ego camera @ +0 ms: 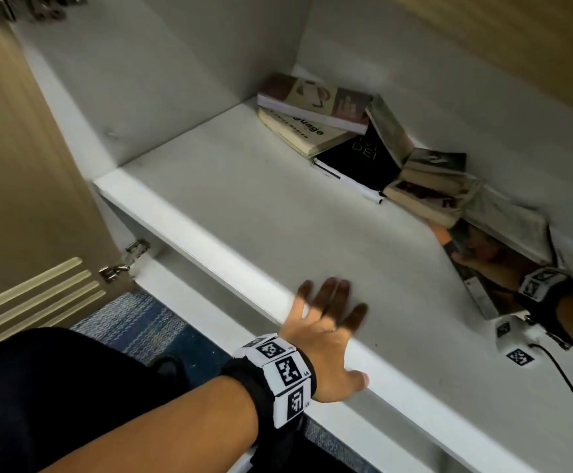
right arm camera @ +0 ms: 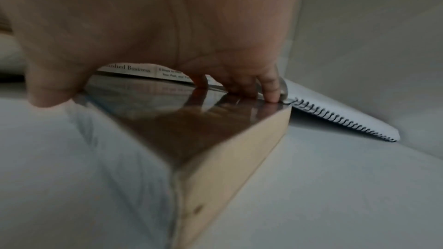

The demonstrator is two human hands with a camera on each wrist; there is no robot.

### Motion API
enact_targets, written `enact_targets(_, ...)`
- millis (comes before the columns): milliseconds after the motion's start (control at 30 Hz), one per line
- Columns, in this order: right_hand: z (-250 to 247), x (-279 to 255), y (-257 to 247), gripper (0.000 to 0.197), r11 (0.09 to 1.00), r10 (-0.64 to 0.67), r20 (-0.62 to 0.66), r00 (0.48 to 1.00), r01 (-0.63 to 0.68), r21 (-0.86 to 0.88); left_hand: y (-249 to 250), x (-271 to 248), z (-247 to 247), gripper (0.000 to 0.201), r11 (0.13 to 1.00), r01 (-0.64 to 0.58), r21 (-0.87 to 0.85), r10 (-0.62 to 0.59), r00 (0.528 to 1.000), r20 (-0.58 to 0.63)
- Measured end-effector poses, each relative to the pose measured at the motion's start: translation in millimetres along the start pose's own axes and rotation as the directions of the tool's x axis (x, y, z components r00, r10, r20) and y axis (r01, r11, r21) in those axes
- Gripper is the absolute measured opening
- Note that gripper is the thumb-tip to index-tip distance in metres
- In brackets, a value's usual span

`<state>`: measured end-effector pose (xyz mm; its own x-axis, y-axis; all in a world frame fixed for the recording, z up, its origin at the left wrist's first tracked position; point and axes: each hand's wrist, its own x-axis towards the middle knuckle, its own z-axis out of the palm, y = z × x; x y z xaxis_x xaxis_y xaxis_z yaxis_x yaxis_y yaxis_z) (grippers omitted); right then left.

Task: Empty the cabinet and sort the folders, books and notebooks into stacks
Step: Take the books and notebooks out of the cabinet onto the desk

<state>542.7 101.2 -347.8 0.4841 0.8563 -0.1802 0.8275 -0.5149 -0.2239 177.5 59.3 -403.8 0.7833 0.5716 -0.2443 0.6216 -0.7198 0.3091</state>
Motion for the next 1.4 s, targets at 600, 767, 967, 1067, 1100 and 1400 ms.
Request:
enact_targets(600, 38.3, -157.8, -109.6, 0.145, 0.965, 0.1, 0.271, 0.957, -0.027, -0.261, 22.3, -4.2, -26.9, 0.08, 0.811, 0.132, -0.57, -0.187, 0.982, -0.038)
enact_targets(767, 37.8, -168.5, -119.3, 0.073, 0.964, -0.176, 0.395, 0.901, 0.076, 0.256, 17.0, -14.5, -35.7, 0.048, 0.316, 0.081, -0.945, -0.465, 0.881, -0.08)
enact_targets(967, 25.5, -159.1, -95.2, 0.038, 0.964, -0.078, 0.296, 0.952, -0.004, 0.267, -19.1, 2.0, -40.6, 0.086, 0.388, 0.18, -0.904, -0.587, 0.805, -0.091)
enact_targets(1067, 17.4, -130.5, -58.5, 0.056, 0.997, 0.055, 0.107, 0.993, -0.049, -0.055, -14.6, 7.2, -40.7, 0.107, 0.669, 0.302, -0.679, -0.506, 0.854, -0.118)
enact_targets(1100, 13.1, -120.9, -44.4, 0.06, 0.986, 0.112, 0.087, 0.99, -0.099, -0.136, -10.5, 8.4, -38.0, 0.113, 0.735, 0.323, -0.596, -0.487, 0.864, -0.131)
enact_targets(1400, -5.7, -66.3, 66.8, 0.083, 0.828, 0.252, 0.044, 0.967, -0.192, -0.526, -4.2, 6.3, -16.1, 0.125, 0.843, 0.168, -0.511, -0.381, 0.858, -0.345)
